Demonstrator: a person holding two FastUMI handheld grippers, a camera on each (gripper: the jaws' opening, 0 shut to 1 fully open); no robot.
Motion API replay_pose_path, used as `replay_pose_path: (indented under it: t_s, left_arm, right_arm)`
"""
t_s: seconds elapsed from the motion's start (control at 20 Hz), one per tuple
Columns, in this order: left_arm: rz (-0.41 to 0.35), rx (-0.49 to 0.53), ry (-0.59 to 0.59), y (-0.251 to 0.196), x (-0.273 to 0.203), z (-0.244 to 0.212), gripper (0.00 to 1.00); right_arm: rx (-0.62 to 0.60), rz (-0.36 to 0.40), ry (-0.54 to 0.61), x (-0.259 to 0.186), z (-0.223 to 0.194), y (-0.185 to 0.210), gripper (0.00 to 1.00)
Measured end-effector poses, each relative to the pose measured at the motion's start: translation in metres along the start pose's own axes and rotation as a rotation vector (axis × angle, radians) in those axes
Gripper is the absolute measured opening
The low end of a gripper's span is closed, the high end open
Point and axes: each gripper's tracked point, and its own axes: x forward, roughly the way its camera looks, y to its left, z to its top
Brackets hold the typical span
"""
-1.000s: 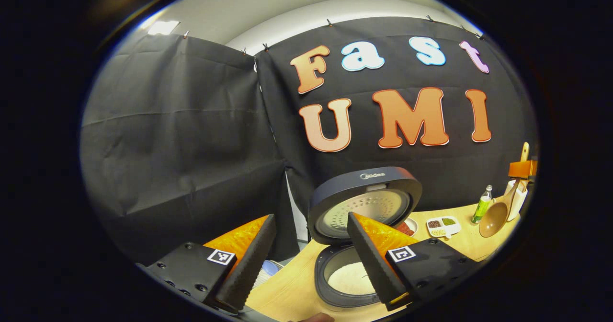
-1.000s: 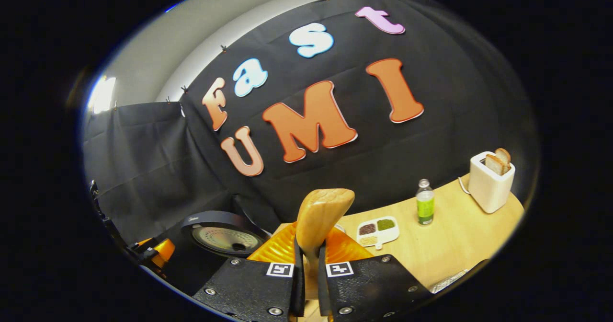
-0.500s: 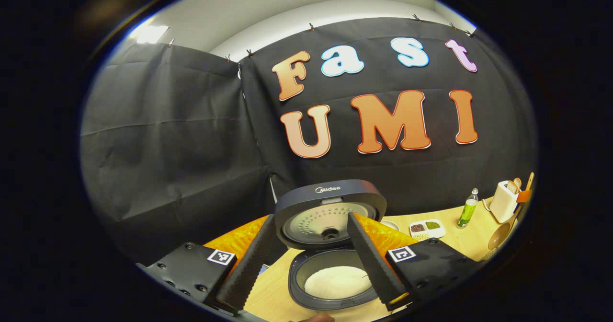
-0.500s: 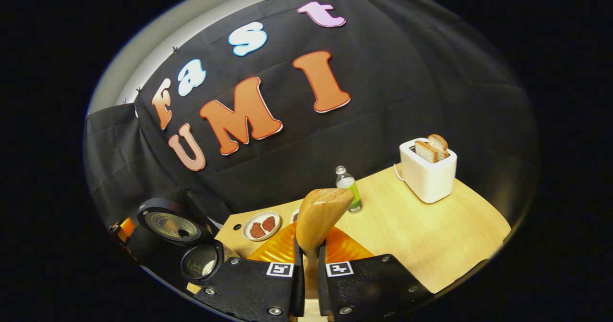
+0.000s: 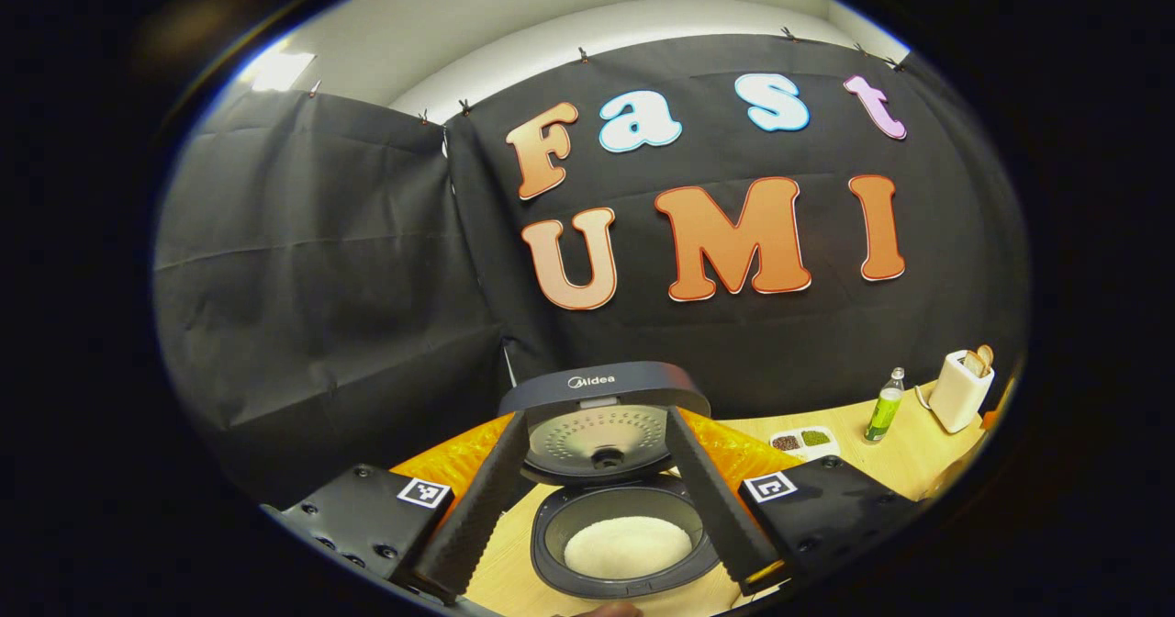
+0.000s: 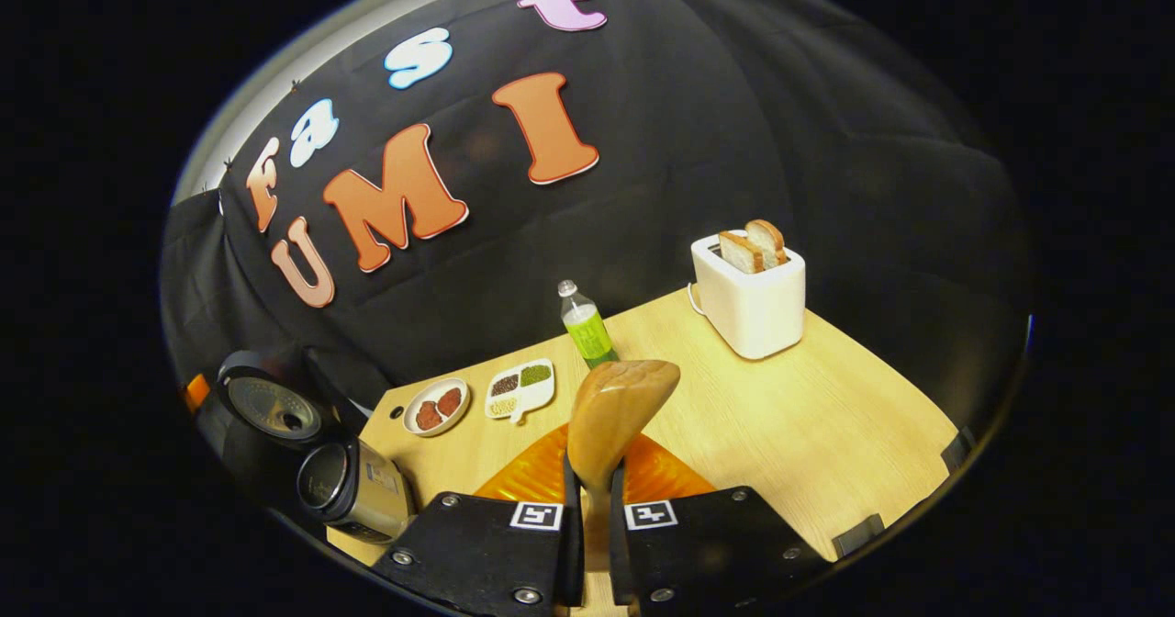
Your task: Close the left gripper, press the button to open the rice cooker; take a wooden spoon from the chopstick holder with the right hand, scoop a spoonful of rice and pour it into the rice cooker, then put the wooden spoon back into the chopstick holder.
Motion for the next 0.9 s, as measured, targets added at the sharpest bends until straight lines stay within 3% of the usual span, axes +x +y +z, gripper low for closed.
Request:
replay_pose_path:
  t_s: [0.35, 0.4, 0.65, 0.7, 0.85, 0.9]
  left_arm:
    - [-0.006, 0.018, -0.024, -0.002, 0.001, 0.015, 0.93]
    - [-0.012, 0.012, -0.026, -0.002, 0.001, 0.015, 1.00]
    - [0.012, -0.020, 0.000, 0.013, 0.008, 0.009, 1.00]
    - [0.018, -0.033, 0.004, 0.015, 0.009, 0.008, 0.93]
    - [0.033, -0.035, 0.020, 0.022, 0.013, 0.001, 0.93]
    - [0.037, -0.034, 0.020, 0.024, 0.015, 0.001, 0.93]
  right_arm:
    - [-0.013, -0.046, 0.053, 0.017, -0.039, -0.021, 0.11]
    - [-0.014, -0.056, 0.075, 0.020, -0.048, -0.024, 0.11]
    - [-0.028, -0.071, 0.184, 0.022, -0.080, -0.032, 0.17]
    - [-0.025, -0.067, 0.188, 0.018, -0.079, -0.032, 0.19]
    - [-0.042, -0.086, 0.183, 0.018, -0.075, -0.038, 0.22]
    - [-0.047, -0.100, 0.188, 0.017, -0.075, -0.042, 0.15]
